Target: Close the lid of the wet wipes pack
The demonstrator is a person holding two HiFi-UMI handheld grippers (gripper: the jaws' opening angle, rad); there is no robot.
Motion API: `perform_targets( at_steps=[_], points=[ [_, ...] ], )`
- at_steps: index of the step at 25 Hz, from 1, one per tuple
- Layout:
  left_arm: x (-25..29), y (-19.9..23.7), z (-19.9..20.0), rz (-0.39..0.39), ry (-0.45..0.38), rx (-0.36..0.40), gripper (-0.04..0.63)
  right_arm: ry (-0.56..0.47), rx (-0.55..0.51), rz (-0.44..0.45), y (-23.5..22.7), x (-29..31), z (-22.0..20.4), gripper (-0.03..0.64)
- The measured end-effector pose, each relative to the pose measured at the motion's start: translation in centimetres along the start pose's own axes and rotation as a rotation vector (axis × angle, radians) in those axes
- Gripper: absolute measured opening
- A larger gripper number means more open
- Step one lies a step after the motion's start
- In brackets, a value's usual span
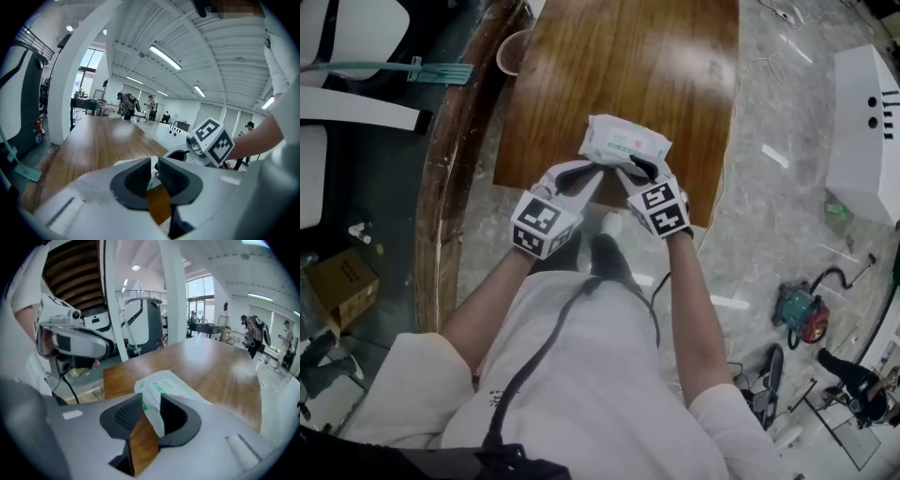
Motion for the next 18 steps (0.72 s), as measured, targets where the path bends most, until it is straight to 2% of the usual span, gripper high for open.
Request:
perform_targets(
  at_steps=[3, 7, 11, 18],
  points=[
    [-0.3, 0.0, 1.4, 0.002, -0.024, 0.016, 0.055, -0.127, 0.127, -0.039, -0.7, -2.2, 0.0, 0.009],
    [-1.0, -0.3, 3.0, 0.007, -0.049, 0.038, 0.055, -0.240, 0.215, -0.020, 0.0, -4.6, 0.2, 0.009],
    [-1.9, -0.6, 4.5, 0.012, -0.072, 0.062, 0.055, -0.323, 0.211, -0.032, 1.1, -7.1, 1.2, 0.008],
    [-3.2, -1.2, 5.6, 0.017, -0.098, 0.078, 0.054, -0.406, 0.216, -0.082, 2.3, -10.1, 2.0, 0.008]
  ],
)
Point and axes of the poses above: the fingertips, and each gripper's own axes: x forward along the fingers, y to its left, z out of its top, the point moved 9 cm from there along -x, backward along the fingers, and after that the axes turned 2 degrees about x, right-handed, at the moved point
